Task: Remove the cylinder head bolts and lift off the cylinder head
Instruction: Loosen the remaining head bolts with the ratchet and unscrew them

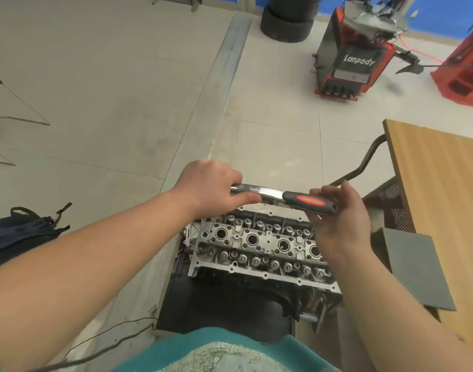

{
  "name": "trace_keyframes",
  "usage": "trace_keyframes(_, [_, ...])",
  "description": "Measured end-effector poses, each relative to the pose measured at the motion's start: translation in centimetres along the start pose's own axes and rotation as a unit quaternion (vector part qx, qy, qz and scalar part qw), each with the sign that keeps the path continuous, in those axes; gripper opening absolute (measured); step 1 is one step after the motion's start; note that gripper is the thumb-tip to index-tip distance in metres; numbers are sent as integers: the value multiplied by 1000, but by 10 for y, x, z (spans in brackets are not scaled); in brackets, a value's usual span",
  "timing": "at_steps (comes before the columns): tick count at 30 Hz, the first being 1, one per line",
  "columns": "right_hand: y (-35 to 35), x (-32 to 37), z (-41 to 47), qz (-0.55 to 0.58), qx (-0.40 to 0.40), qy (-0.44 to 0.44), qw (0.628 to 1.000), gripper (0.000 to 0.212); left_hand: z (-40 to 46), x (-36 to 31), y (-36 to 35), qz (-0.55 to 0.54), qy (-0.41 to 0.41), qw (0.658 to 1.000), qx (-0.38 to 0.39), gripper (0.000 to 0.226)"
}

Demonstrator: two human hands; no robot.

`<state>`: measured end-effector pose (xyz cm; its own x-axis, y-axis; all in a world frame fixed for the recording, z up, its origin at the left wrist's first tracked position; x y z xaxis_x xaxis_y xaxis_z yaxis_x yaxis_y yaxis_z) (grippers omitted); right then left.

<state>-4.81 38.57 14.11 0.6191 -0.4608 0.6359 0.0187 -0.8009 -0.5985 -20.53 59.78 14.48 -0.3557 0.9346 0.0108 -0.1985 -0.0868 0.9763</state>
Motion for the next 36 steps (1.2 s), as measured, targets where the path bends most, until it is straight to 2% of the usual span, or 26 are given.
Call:
trace_keyframes(3, [-22,-19,2,243,-24,-93,965,34,1,-2,0,5,6,1000,3,80])
trace_keyframes(5, [-35,-20,4,321,-26,-102,941,34,2,2,1,-5,15,1000,2,84])
trace_keyframes(7, [-40,-22,2,350,-18,-96,932,35,1,5,2,-10,21,1000,10,80])
trace_keyframes(10, [-41,-26,0,346,-11,-98,933,32,1,5,3,-13,24,1000,12,71])
trace_keyframes(19, [-46,-23,10,254,3,-96,962,36,-2,4,2,-2,55,998,16,70])
trace_keyframes(36, [-56,-17,26,230,6,-133,964,36,0,-4,7,10,92,995,30,74])
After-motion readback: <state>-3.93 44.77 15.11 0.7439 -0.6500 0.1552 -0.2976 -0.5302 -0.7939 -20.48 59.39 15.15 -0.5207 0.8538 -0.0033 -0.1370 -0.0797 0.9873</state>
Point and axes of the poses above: each hand's wrist, its own z-axis towards the middle knuckle, its own y-axis out of the back of the hand, x = y × z, the point moved 2 cm from there along z, towards the middle knuckle, and after that the axes turned 12 degrees about z, right-handed, at the moved point
